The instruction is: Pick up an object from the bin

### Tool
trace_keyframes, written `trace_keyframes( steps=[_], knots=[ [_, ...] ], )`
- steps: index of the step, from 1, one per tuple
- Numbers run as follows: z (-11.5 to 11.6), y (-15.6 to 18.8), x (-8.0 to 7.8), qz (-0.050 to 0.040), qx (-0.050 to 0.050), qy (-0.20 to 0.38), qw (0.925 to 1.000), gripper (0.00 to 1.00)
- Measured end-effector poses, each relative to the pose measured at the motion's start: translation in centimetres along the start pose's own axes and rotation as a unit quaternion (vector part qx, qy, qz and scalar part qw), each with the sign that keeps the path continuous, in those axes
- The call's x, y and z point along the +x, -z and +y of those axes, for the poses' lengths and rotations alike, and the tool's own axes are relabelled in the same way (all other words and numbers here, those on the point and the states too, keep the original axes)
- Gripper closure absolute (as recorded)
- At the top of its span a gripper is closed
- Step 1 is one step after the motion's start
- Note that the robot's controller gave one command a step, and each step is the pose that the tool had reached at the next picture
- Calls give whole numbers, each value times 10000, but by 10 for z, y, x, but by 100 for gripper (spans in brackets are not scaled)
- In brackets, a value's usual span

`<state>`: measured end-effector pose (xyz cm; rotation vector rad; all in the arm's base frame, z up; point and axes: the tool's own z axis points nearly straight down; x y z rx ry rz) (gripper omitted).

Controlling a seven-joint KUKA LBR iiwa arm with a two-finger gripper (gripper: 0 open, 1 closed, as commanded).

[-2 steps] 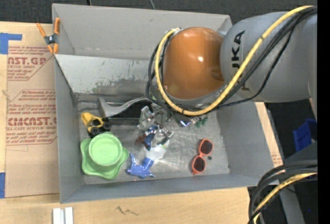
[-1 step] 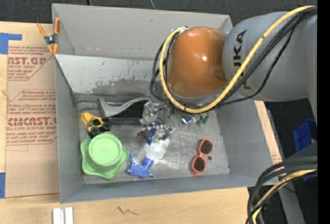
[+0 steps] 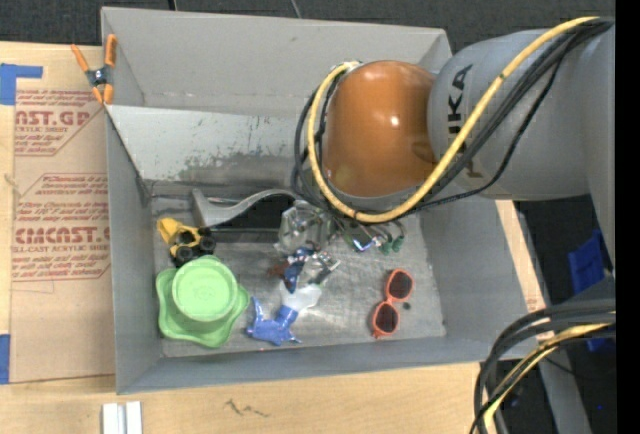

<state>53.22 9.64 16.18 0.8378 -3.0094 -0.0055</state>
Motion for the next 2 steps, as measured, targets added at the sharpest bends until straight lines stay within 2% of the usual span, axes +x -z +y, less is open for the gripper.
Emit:
trace_keyframes(
  steps=[1, 2],
  knots=[
    [2, 7, -11, -171, 72, 122, 9998, 100],
    [8, 21, 3, -30, 14, 82, 10000, 100]
  ],
)
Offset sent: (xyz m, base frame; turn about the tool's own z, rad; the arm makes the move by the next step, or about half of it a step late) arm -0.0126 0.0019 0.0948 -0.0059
